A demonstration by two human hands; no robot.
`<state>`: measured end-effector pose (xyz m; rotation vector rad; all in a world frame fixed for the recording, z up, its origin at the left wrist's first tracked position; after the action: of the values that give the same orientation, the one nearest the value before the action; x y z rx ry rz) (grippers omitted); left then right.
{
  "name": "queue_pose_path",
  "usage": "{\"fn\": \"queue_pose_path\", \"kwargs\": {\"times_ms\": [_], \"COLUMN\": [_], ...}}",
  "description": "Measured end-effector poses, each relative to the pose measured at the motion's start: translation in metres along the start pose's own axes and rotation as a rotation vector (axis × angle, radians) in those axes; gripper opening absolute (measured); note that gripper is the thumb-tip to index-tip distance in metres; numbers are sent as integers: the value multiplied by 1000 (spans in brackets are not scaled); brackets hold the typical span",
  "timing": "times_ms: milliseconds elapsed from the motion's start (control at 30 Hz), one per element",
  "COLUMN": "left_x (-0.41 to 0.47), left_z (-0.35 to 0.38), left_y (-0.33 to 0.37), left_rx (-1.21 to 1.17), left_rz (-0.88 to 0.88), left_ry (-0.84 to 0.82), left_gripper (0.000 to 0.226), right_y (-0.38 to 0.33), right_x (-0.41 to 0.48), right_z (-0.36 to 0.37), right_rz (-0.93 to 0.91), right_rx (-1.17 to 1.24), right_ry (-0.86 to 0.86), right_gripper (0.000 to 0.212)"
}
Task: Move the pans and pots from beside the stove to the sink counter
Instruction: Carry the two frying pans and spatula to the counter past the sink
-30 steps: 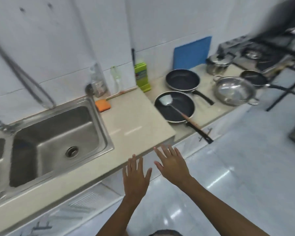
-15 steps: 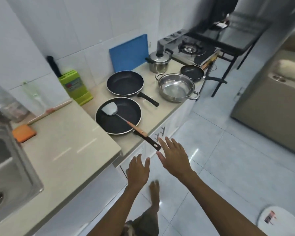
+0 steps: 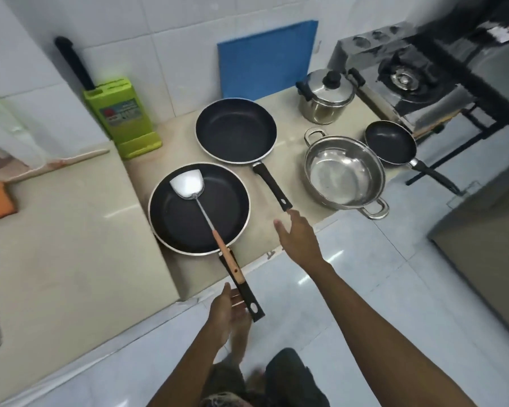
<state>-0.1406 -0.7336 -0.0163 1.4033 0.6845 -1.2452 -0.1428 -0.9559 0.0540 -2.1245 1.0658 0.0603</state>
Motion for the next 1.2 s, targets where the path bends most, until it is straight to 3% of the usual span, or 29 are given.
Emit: {"fn": "queue_pose_path", "kwargs": {"times_ms": [200, 300, 567, 733, 833, 1100, 1200], "left_x": [15, 29, 30, 30, 28, 28, 26], "left_z": [14, 15, 45, 64, 66, 83, 90], "left_y": [1, -2, -14, -10, -10, -11, -11], "left_rx": [-285, -403, -589, -355, -278, -187, -86], "left_rz": [-54, -24, -23, -18, 32, 142, 167], "left_ry": [17, 23, 203, 454, 503, 701, 734], "left_gripper": [57, 62, 72, 78, 80, 76, 64], "right_y": [6, 13, 18, 18, 18, 16, 8], "right_x": [93, 138, 199, 211, 213, 206, 200], "right_z": [-3, 9, 40, 43, 40, 29, 19], "right_rz": [30, 39, 115, 224, 244, 227, 182], "right_rx": [-1, -8, 232, 455, 509, 544, 477], "right_ry": [-44, -146, -385, -532, -590, -448, -381], "right_gripper": [53, 55, 35, 31, 26, 42, 46]}}
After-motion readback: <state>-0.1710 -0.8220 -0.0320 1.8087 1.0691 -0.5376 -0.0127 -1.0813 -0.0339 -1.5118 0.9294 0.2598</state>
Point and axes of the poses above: each hand's wrist, its own x-axis towards the middle knuckle, its own z-axis out of the palm, y = z × x, the point moved 2 cm from there along x, towards the middle knuckle, and after that the axes turned 1 degree about y, right-handed, at the moved point
